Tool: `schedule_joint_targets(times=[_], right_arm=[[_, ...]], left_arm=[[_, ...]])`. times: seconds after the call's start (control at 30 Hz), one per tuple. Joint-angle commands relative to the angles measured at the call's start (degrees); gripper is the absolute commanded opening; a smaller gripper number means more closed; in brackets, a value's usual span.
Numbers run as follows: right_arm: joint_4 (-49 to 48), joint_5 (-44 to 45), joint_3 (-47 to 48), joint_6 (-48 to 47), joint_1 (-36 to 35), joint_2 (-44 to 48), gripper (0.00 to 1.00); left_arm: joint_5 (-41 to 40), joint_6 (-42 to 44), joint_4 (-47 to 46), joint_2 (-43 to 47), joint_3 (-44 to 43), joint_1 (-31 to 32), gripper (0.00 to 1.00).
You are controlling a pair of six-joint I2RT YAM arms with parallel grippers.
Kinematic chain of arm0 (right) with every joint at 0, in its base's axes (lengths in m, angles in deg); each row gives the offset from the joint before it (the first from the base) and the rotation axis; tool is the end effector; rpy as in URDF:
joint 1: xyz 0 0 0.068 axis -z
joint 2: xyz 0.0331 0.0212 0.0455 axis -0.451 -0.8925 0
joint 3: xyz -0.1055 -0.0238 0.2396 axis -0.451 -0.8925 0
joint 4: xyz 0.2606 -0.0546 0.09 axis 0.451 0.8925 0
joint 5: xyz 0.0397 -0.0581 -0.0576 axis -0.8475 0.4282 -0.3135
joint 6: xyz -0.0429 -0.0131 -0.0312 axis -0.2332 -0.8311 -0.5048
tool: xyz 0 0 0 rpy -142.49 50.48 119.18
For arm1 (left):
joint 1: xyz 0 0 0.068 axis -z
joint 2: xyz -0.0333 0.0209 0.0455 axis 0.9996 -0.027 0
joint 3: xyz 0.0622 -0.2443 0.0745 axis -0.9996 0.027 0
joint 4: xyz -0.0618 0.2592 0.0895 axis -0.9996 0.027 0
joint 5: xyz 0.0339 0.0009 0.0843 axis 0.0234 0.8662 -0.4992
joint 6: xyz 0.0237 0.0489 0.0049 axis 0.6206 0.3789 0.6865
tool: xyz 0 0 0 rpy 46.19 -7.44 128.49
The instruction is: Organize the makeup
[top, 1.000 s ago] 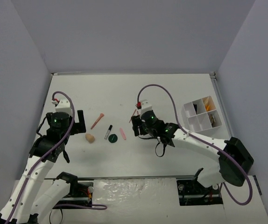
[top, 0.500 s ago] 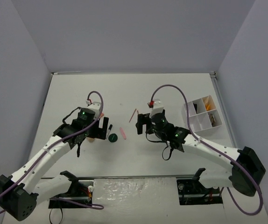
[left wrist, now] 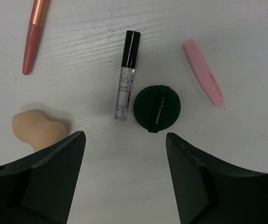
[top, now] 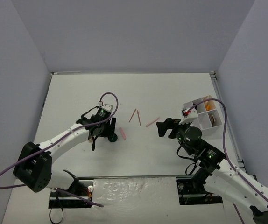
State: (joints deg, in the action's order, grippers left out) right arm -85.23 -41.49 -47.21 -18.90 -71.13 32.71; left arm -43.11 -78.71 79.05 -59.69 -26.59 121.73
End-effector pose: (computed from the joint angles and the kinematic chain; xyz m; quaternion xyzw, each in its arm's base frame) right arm 0.1511 0.1330 0.2908 -0.0315 0.7123 0.3006 0.6335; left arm 0.2479 -0.1586 0.2078 0.0519 0.9434 -0.1185 0.3054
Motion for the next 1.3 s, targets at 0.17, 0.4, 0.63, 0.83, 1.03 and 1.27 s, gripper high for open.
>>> schedule_joint_targets(times=[0.17,0.4,0.63,0.83,1.03,1.27], right_arm=[[2.01,3.95,-1.16,-1.2,0.83,5.99,0.91],[2.26,3.88,-1.64,-0.72,0.85,5.25,0.91],[2.58,3.61,-1.03,-0.52,0.82,5.36,0.91],[2.25,1.69,-0.7,0.42,0.82,6.23,0.91],[1.84,-0.53,1.61,0.59,0.89,5.99,0.91],[-1.35,-6.88,5.06,2.14,0.79,3.91,0.91]], left_arm=[[-3.55,0.19,-5.2,-6.98,-4.14,-0.02,0.41],[-2.41,0.51,-6.96,-12.38,-4.51,-1.08,0.37],[-1.97,0.6,-9.21,-15.62,-3.55,-2.16,0.34],[-1.15,0.97,-10.88,-14.64,-2.52,-2.14,0.15],[-0.58,1.83,-12.29,-7.25,-1.74,-2.08,0.0],[2.85,1.37,-17.06,4.56,-0.48,-0.27,0.0]])
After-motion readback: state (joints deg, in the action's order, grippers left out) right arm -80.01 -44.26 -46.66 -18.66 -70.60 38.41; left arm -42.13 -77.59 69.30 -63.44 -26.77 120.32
